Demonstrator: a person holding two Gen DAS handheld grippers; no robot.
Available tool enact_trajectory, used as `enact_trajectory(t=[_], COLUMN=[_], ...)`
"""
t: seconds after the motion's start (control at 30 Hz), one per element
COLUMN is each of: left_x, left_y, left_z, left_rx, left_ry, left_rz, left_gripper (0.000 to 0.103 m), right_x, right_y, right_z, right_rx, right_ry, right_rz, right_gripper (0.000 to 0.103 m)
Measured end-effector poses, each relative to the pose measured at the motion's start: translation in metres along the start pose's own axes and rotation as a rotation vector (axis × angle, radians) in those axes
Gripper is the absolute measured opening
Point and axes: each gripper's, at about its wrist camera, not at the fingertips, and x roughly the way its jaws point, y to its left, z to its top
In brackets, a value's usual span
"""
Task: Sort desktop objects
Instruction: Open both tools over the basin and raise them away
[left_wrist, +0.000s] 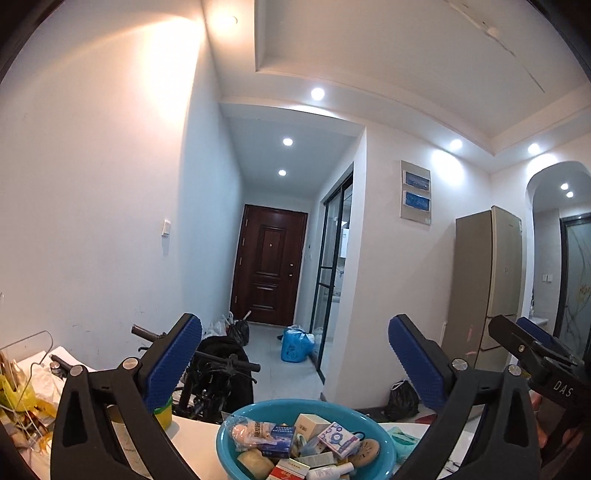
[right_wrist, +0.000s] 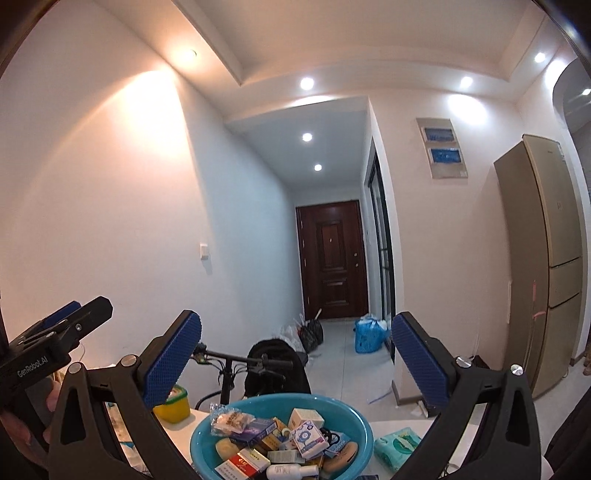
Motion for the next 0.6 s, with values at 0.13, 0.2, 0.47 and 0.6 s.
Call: enact_trajectory(t=[0.13,0.2,0.47,0.6], left_x=[-0.017,-0.024,-0.051,-0.056], left_y=[0.007,0.007,0.0,-0.003], left_z=[0.006,0.006,0.004,0.003], left_rx=[-0.032,-0.031,-0.011,0.0], left_ry=[-0.052,-0.081,-0.183,-0.194], left_rz=[0.002,0.015,0.043,0.023], left_gripper=[0.103,0.103,0.103,0.103], right_x=[-0.016,-0.024,-0.042,-0.051], right_y=[0.004,0.006,0.008,0.006], right_z=[0.005,0.007,0.012,0.013], right_rx=[-0.011,-0.009,-0.002,0.006], right_ry=[-0.048,-0.07,-0.118,-0.142], right_rz=[-0.001,0.004,0.002,-0.009], right_gripper=[0.103,0.103,0.103,0.103])
